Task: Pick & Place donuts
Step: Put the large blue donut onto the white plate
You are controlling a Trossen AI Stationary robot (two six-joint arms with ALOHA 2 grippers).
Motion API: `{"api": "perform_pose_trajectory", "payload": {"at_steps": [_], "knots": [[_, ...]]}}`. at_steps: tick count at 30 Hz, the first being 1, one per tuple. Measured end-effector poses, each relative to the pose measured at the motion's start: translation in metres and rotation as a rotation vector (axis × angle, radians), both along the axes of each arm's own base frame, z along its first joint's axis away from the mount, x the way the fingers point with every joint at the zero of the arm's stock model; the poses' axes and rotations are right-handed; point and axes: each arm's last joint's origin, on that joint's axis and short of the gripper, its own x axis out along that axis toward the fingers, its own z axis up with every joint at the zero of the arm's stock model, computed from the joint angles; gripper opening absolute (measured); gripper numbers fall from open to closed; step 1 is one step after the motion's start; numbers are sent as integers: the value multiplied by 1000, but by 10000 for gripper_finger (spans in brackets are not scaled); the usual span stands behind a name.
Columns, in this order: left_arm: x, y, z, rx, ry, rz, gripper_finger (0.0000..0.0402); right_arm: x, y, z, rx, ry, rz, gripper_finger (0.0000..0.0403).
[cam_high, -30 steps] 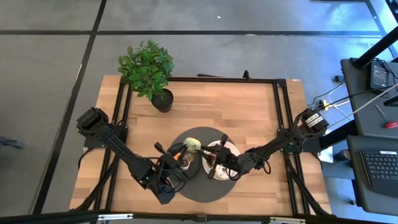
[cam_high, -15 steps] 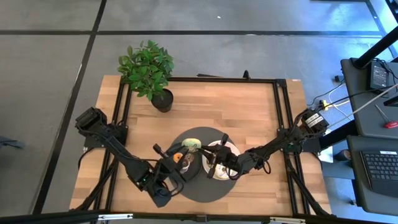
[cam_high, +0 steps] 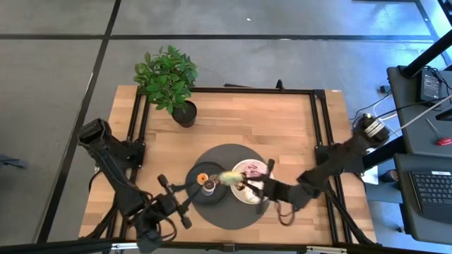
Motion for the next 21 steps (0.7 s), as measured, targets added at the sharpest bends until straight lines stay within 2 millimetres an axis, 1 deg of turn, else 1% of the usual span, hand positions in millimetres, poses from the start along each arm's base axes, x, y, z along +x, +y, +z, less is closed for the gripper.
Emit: {"api": "perform_pose_trajectory", "payload": {"at_steps": [2, 4, 7, 9, 12, 15, 17, 21], "knots": [[-4, -3, 0, -7, -5, -14, 121, -20, -1, 11, 81, 67, 90, 43], [-4, -4, 0, -17, -13, -16, 122, -39, -7, 17, 192, 161, 168, 43], [-3, -3, 0, -20, -15, -11, 123, -61, -22, 18, 377, 312, 191, 43], [0, -1, 0, -29, -6, -18, 122, -73, -31, 12, 451, 409, 184, 43], [5, 3, -1, -48, 20, -40, 119, -89, -41, 1, 445, 589, 211, 43], [12, 7, -2, -70, 44, -58, 119, -101, -48, -7, 389, 725, 271, 43], [16, 10, -3, -88, 64, -76, 120, -105, -52, -16, 337, 771, 295, 43], [26, 17, -5, -121, 105, -106, 120, -108, -60, -34, 197, 819, 326, 43]]}}
